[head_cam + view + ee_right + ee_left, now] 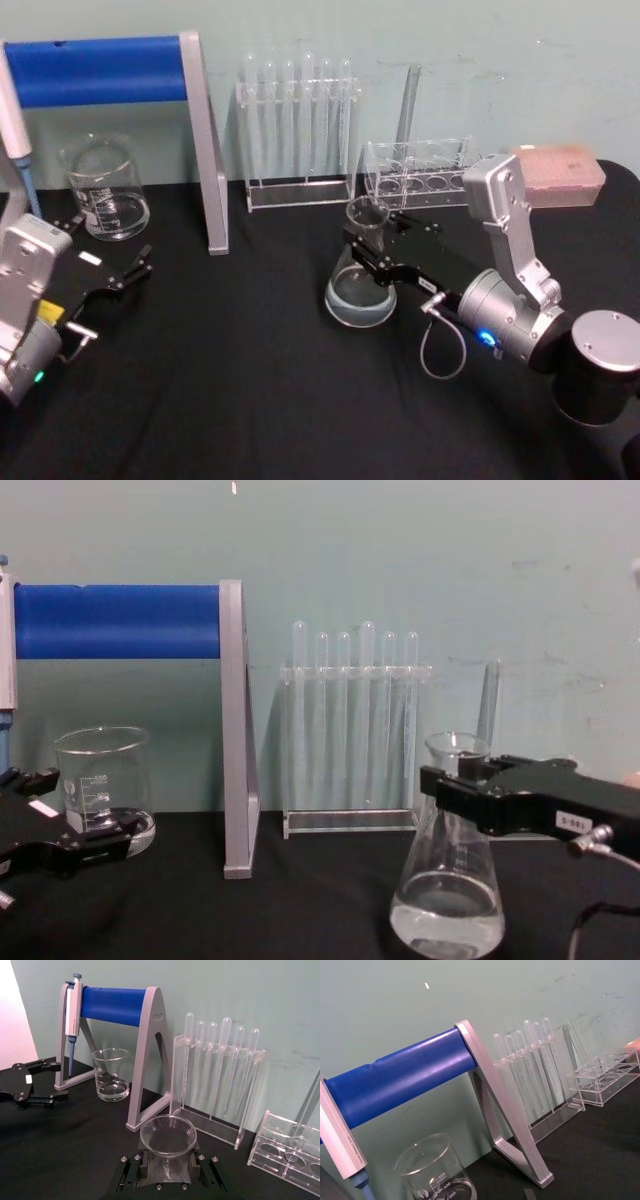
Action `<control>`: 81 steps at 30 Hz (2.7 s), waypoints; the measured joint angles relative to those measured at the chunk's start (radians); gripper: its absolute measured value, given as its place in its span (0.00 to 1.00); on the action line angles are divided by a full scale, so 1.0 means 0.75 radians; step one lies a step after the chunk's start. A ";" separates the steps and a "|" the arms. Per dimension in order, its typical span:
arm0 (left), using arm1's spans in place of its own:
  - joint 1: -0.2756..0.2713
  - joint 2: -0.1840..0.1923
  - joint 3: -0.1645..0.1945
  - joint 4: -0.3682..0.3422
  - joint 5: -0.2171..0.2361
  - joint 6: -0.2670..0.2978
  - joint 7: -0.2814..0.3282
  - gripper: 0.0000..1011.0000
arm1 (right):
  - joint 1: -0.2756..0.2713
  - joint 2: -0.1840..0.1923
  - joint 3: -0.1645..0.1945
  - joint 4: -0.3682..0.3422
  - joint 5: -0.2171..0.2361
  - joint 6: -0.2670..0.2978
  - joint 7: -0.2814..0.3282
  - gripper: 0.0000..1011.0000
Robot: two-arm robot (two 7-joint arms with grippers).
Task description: Grasp the erlenmeyer flask with one hand, shake it three times, then place it back.
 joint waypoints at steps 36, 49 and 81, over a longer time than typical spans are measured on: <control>0.000 0.000 0.000 0.000 0.000 0.000 0.000 0.99 | -0.004 -0.010 -0.023 0.036 -0.026 0.026 -0.003 0.44; 0.000 0.000 0.000 0.000 0.000 0.000 0.000 0.99 | -0.004 -0.010 -0.022 0.035 -0.026 0.025 -0.004 0.46; 0.000 0.000 0.000 0.000 0.000 0.000 0.000 0.99 | -0.047 0.029 0.004 -0.008 0.007 0.025 0.018 0.99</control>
